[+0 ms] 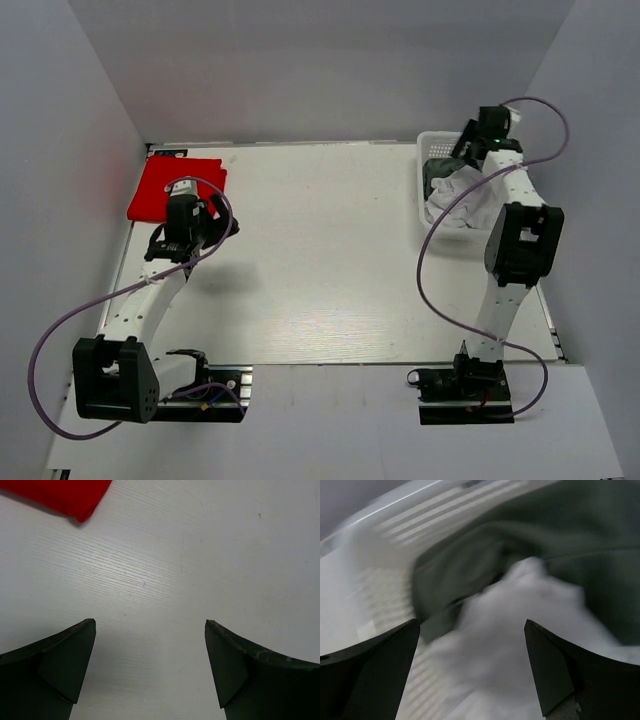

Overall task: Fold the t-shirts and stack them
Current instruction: Grab crumpled tshirt from bin with the right arm

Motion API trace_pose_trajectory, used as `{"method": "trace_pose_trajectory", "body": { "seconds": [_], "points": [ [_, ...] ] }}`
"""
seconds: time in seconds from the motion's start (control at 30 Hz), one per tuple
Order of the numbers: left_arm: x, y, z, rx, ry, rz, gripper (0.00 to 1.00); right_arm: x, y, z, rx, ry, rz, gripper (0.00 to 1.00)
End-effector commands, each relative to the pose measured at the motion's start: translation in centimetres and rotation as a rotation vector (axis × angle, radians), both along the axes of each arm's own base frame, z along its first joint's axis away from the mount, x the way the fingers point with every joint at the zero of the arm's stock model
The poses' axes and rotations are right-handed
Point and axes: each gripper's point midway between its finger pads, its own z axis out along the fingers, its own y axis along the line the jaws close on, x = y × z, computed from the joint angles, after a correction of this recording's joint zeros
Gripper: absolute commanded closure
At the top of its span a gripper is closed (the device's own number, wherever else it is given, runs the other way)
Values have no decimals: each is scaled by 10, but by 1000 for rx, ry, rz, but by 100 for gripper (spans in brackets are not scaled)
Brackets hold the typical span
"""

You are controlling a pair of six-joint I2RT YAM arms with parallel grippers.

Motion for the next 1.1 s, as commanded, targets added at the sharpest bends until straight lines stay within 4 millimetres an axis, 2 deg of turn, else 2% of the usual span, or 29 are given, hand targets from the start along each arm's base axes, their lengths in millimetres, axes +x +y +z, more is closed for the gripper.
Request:
{"method": "trace_pose_trajectory", "body": {
  "seconds": [0.0,0.03,0.07,0.1,0.13,0.2,0.23,0.27,0.4,0.5,0.53,0.57,0.6,0.63,0.67,0.7,0.77,0.8,0.83,0.87,0.9,0.93,0.97,1.03,1.07],
  "points": [
    [5,6,6,14,-16,27,0,-3,-12,-34,-24,147,-21,9],
    [6,6,3,15,-7,27,0,6,0,-30,-20,136,2,9],
    [6,6,0,16,3,27,0,8,-3,-47,-10,169,2,9],
    [8,6,4,15,-7,27,0,9,-2,-65,3,198,13,9],
    [9,6,0,16,5,27,0,17,0,-74,28,189,30,9],
    [9,6,0,16,5,27,0,19,-2,-92,41,209,35,9],
    [9,6,-3,17,14,27,0,27,0,-91,50,181,52,9],
    [9,6,-3,17,14,27,0,31,-3,-100,58,181,57,9],
    [11,6,1,16,5,27,0,41,4,-98,89,136,120,12],
    [11,6,1,24,5,21,0,46,2,-90,63,103,143,30],
    [11,6,1,24,5,21,0,47,-2,-86,44,95,144,57],
    [11,6,1,24,5,21,0,44,-3,-88,39,99,141,71],
    [11,6,1,24,5,21,0,47,-8,-69,12,58,133,84],
    [11,6,1,24,5,21,0,47,-11,-65,-7,51,130,94],
    [11,6,5,23,-6,22,0,44,-14,-65,-29,48,128,100],
    [9,5,1,18,4,14,0,44,-16,-36,-43,-10,123,100],
    [8,5,4,18,-5,14,0,41,-20,-21,-78,-39,126,100],
    [8,5,7,17,-14,14,0,37,-20,10,-90,-96,124,100],
    [8,3,7,12,-14,6,0,34,-21,18,-111,-106,131,100],
    [8,3,7,12,-14,6,0,31,-20,42,-119,-148,133,100],
    [7,3,10,11,-23,6,0,30,-21,55,-129,-178,133,100],
    [7,3,10,11,-23,6,0,21,-20,94,-154,-244,141,100],
    [5,4,9,11,-25,6,0,18,-21,104,-164,-265,140,100],
    [4,2,13,5,-34,-1,0,4,-21,156,-200,-366,141,100],
    [4,2,16,4,-43,-1,0,0,-22,168,-216,-387,143,100]
  ]
}}
